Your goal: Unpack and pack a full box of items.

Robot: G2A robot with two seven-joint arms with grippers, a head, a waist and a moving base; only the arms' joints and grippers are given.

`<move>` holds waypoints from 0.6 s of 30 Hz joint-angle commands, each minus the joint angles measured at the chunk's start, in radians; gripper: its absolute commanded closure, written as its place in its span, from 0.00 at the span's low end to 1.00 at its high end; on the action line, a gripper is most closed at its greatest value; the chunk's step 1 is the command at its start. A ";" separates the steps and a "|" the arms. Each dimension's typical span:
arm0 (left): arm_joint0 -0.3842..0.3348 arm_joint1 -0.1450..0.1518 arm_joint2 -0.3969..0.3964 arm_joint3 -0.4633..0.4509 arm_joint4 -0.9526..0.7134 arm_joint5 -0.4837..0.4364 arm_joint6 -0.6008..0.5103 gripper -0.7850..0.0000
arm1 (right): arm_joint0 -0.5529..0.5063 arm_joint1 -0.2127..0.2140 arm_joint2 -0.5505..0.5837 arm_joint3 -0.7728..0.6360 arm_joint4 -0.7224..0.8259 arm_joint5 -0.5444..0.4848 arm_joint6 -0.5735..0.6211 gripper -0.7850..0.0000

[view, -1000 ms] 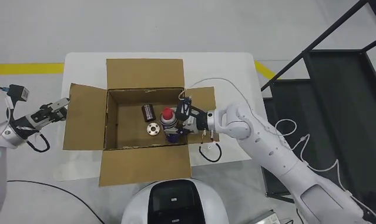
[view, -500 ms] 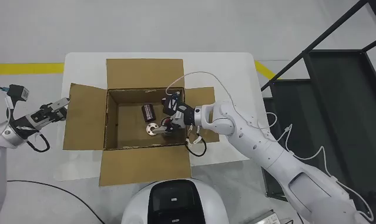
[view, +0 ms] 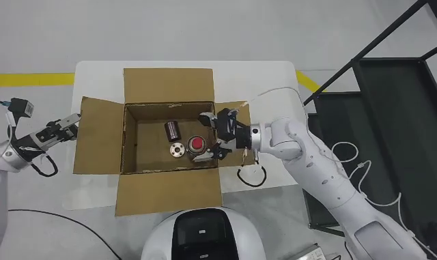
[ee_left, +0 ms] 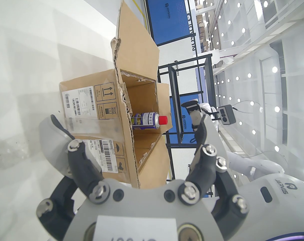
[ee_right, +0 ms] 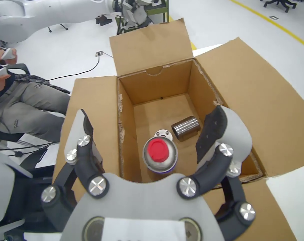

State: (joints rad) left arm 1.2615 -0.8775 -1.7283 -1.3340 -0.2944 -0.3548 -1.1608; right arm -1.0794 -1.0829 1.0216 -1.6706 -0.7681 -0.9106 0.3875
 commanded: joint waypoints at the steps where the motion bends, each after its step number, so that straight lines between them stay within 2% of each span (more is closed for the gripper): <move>1: 0.000 0.000 0.000 0.000 0.000 0.000 0.000 0.00 | -0.033 0.014 0.017 -0.038 0.048 -0.035 0.070 0.00; 15: 0.000 0.000 0.000 0.000 0.000 0.000 0.000 0.00 | -0.040 0.017 0.020 -0.043 0.064 -0.050 0.087 0.00; 18: 0.000 0.000 0.000 0.000 0.000 0.000 0.000 0.00 | -0.077 0.026 0.052 -0.063 0.036 -0.055 0.062 0.00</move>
State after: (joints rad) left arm 1.2615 -0.8775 -1.7283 -1.3340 -0.2944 -0.3548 -1.1608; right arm -1.1343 -1.0603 1.0614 -1.7231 -0.7280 -0.9466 0.4695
